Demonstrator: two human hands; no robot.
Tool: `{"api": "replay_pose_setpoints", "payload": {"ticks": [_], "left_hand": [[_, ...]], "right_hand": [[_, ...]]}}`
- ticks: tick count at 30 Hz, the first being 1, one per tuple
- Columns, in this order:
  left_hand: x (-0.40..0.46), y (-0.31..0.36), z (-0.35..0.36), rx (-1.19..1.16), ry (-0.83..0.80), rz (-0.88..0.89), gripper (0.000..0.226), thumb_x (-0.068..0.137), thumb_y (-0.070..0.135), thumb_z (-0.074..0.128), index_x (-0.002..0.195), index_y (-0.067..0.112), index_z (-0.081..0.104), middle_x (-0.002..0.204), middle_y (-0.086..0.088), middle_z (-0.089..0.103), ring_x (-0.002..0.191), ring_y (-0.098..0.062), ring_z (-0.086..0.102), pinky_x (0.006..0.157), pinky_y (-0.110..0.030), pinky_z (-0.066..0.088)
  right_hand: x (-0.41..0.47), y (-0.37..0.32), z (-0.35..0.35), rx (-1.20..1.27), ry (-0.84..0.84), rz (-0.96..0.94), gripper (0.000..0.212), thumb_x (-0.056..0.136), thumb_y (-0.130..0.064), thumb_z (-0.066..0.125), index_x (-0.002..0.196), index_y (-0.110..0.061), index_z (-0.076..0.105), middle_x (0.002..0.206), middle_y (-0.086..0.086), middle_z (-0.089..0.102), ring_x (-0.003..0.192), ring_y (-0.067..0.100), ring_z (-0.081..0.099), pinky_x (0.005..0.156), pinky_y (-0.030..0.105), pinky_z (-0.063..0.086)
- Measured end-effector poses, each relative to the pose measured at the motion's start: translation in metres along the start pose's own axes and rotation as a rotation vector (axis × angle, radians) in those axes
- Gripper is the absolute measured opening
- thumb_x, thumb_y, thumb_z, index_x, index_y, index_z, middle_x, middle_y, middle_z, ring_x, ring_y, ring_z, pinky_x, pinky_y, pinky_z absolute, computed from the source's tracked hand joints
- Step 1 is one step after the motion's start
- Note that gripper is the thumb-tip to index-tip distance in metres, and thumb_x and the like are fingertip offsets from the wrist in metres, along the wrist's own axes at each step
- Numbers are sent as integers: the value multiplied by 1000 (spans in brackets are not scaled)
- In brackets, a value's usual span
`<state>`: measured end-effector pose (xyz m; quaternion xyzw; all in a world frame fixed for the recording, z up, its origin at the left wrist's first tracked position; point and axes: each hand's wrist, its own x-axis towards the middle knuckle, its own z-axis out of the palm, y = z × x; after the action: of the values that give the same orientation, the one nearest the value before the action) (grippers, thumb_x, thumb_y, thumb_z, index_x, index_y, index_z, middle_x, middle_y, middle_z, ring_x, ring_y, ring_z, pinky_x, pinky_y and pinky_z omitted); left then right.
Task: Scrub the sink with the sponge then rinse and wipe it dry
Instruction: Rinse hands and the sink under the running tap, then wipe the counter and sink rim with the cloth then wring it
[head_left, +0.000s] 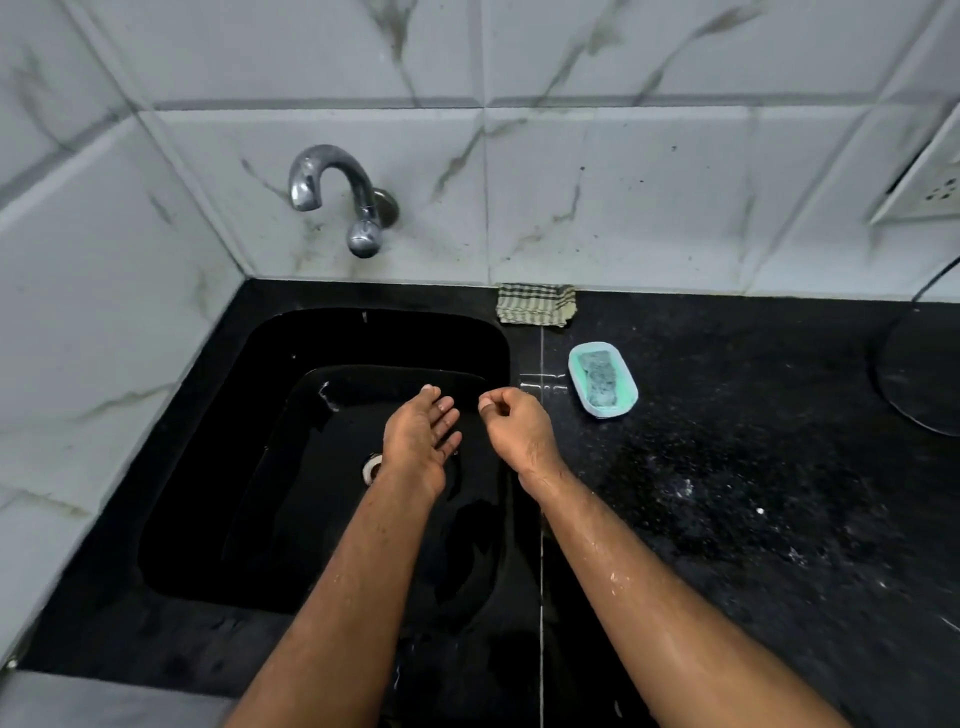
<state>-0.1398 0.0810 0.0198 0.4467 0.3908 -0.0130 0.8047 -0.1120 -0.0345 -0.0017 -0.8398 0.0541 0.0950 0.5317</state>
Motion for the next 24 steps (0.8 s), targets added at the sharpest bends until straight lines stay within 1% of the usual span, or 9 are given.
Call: {"api": "replay_pose_setpoints", "payload": {"ticks": [6, 8, 11, 14, 16, 18, 20, 22, 24], "left_hand": [[10, -8, 27, 51, -70, -17, 32, 100, 27, 55, 128, 12, 62, 117, -5, 71, 109, -20, 67, 99, -39, 51], [14, -9, 32, 64, -96, -16, 32, 101, 28, 55, 128, 12, 62, 117, -5, 71, 109, -19, 67, 98, -38, 51], [22, -15, 43, 74, -127, -32, 32, 101, 28, 55, 126, 11, 63, 115, -5, 72, 108, -19, 68, 99, -37, 51], [28, -24, 61, 62, -159, -60, 33, 101, 27, 55, 128, 8, 62, 118, -9, 70, 110, -21, 67, 100, -37, 50], [31, -31, 74, 64, -180, -83, 34, 102, 27, 54, 129, 7, 60, 122, -11, 68, 112, -23, 66, 102, -38, 50], [32, -38, 85, 58, -213, -107, 32, 102, 28, 53, 127, 8, 61, 125, -14, 67, 113, -24, 66, 100, -37, 51], [34, -44, 96, 51, -265, -134, 35, 104, 34, 50, 125, 8, 60, 129, -15, 64, 116, -25, 64, 98, -37, 50], [37, -51, 108, 56, -307, -151, 47, 104, 43, 44, 131, 6, 56, 132, -17, 61, 122, -27, 60, 100, -38, 49], [40, -55, 118, 72, -336, -159, 57, 104, 49, 39, 140, 6, 49, 136, -17, 58, 126, -29, 57, 103, -40, 48]], "right_hand": [[17, 8, -17, -34, 71, 22, 19, 96, -27, 57, 107, -20, 71, 100, -10, 71, 92, 5, 63, 78, 16, 41], [22, 11, -20, -92, 91, 13, 20, 96, -26, 58, 109, -19, 70, 103, -8, 71, 92, 6, 63, 80, 18, 43], [31, 18, -24, -213, 148, -39, 19, 93, -22, 60, 110, -17, 69, 107, 0, 68, 101, 17, 64, 91, 32, 51], [37, 28, -37, -446, 268, -137, 24, 91, -22, 62, 115, -20, 64, 115, 4, 56, 109, 23, 52, 95, 39, 47], [40, 35, -51, -616, 365, -145, 35, 88, -26, 66, 122, -21, 59, 124, 6, 49, 116, 26, 47, 98, 41, 45], [42, 41, -63, -741, 416, -97, 51, 85, -32, 71, 131, -21, 52, 139, 11, 41, 128, 29, 39, 103, 44, 39], [45, 49, -73, -776, 402, -34, 69, 82, -37, 74, 140, -20, 41, 150, 14, 29, 138, 30, 28, 108, 48, 33], [48, 58, -79, -759, 351, 35, 85, 81, -40, 76, 148, -19, 29, 156, 17, 17, 144, 32, 19, 111, 51, 28], [48, 66, -82, -738, 321, 84, 93, 82, -40, 75, 153, -18, 18, 158, 20, 12, 145, 34, 16, 113, 51, 25]]}}
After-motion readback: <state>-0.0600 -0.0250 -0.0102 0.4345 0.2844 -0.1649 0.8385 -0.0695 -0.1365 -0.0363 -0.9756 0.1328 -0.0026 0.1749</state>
